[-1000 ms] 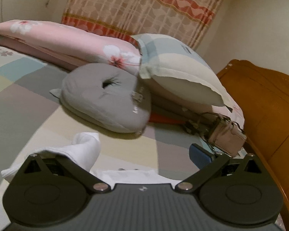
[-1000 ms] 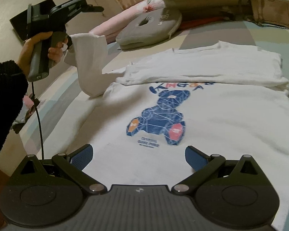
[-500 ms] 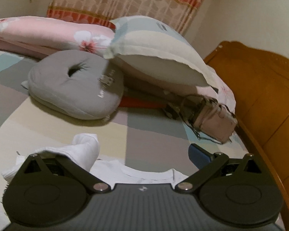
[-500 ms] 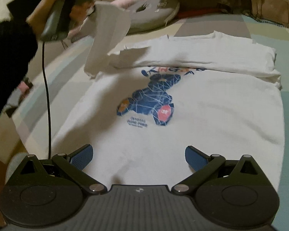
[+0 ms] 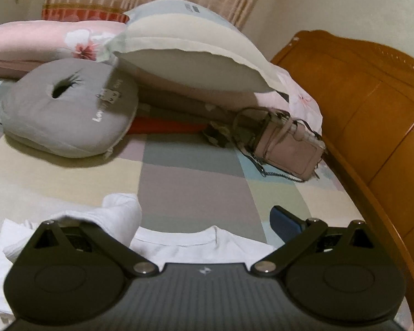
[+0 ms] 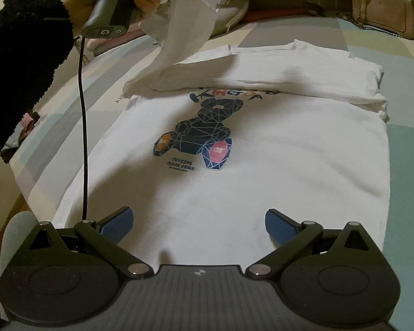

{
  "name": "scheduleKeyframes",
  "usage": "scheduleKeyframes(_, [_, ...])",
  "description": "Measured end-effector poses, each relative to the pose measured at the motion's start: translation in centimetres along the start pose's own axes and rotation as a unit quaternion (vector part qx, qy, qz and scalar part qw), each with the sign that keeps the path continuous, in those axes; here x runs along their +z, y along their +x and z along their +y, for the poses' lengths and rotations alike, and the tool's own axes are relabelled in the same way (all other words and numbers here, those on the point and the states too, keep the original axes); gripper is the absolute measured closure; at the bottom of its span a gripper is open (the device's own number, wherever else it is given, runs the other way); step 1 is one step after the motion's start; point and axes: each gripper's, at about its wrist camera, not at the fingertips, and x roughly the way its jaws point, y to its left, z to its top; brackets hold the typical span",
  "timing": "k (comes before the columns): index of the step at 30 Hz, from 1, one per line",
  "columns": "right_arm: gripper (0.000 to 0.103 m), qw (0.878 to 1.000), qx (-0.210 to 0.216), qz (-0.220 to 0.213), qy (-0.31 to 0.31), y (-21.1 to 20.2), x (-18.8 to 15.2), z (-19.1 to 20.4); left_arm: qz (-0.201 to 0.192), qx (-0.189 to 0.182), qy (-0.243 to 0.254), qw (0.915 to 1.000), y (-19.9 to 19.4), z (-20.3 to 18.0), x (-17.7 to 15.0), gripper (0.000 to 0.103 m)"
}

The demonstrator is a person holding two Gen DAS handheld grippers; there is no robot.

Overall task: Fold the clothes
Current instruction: 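Carry the held sleeve across the sweatshirt chest with the left gripper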

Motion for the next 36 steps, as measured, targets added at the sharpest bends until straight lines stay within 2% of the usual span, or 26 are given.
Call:
scheduleKeyframes(15, [0.0, 1.0, 0.001, -0.005, 0.006, -0.2, 0.1, -0.6, 0.034, -0.015, 0.044, 0.9984, 3.4, -3.4, -1.8, 0.002])
scheduleKeyframes(22, [0.0, 1.0, -0.005, -0.001, 0.008, 0.1, 0.0, -0.7, 0.073, -0.029, 0.065, 0.9948, 5.0, -3.4, -4.7, 0.002])
scheduleKeyframes(28, [0.0, 1.0, -0.008, 0.001, 0.012, 0.3, -0.1, -0.9, 0.091, -0.041, 0.098, 0.9901, 6.0, -3.5, -7.5, 0.002])
scheduleKeyframes(33, [0.0, 1.0, -0.014, 0.002, 0.017, 0.5, -0.1, -1.1, 0.128, -0.068, 0.096, 0.9847, 7.2, -3.0, -9.8, 0.002])
scheduleKeyframes(36, [0.0, 1.0, -0.016, -0.002, 0.022, 0.5, 0.0, -1.3, 0.139, -0.099, 0.061, 0.9834, 6.5, -1.8, -10.6, 0.002])
